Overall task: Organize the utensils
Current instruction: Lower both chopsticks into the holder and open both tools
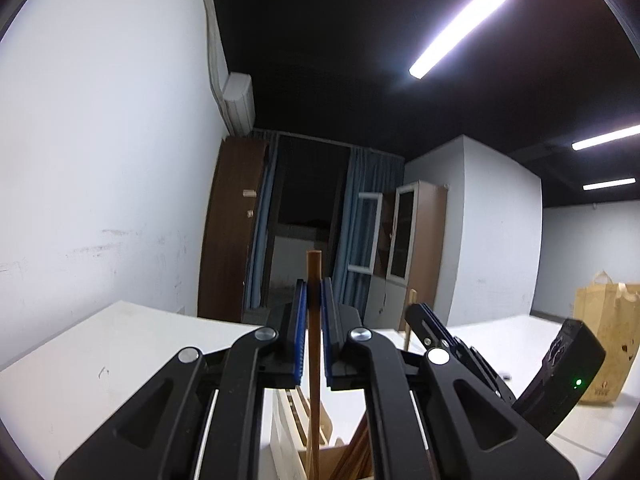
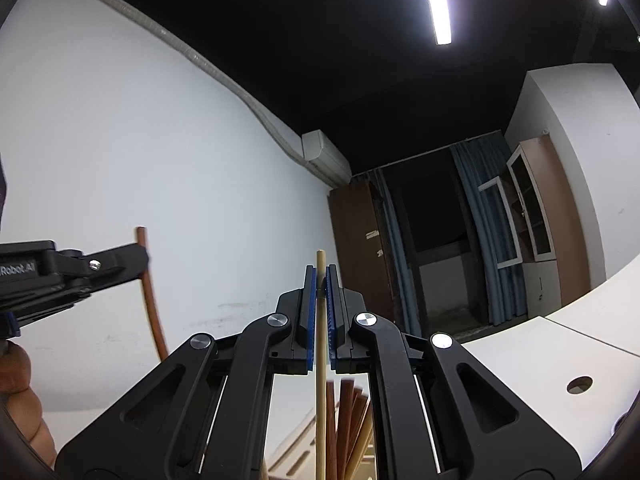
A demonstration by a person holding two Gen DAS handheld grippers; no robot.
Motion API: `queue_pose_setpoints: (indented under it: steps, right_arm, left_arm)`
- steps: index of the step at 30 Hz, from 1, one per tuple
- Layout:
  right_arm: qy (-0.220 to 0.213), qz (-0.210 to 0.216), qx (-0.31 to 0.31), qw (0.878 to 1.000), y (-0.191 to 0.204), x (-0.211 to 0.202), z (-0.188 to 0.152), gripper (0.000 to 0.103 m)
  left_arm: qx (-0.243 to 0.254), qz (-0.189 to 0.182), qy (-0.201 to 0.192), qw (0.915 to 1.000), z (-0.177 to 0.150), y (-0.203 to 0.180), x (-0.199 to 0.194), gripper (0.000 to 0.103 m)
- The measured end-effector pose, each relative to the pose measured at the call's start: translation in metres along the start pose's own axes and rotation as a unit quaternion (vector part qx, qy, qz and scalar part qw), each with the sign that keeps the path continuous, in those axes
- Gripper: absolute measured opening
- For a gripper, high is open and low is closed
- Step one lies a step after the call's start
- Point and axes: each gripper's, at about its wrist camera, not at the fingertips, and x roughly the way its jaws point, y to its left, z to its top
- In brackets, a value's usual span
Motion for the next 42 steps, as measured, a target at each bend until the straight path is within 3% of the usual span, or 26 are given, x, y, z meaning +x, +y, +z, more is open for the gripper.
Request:
queue_pose_setpoints:
  steps: [20, 28, 42]
  right_arm:
    - [0.088, 0.002, -0.023, 0.996, 0.003, -0.032, -0.006, 0.004]
    - [0.136, 0.011, -0.021, 0.99, 0.002, -0.03, -0.009, 0.004]
    - [0.182, 0.013, -0.026, 0.983, 0.011, -0.035, -0.016, 0.005]
  left_arm:
    - [0.031, -0.014, 0.074, 0.9967, -0.02, 0.014, 0.021, 0.007]
    - [0.034, -0.016, 0.087, 0.9955, -0.035, 0.017, 0.023, 0.007]
    - [0.053, -0.025, 0.11, 0.9922, -0.062, 0.012, 0.023, 0.007]
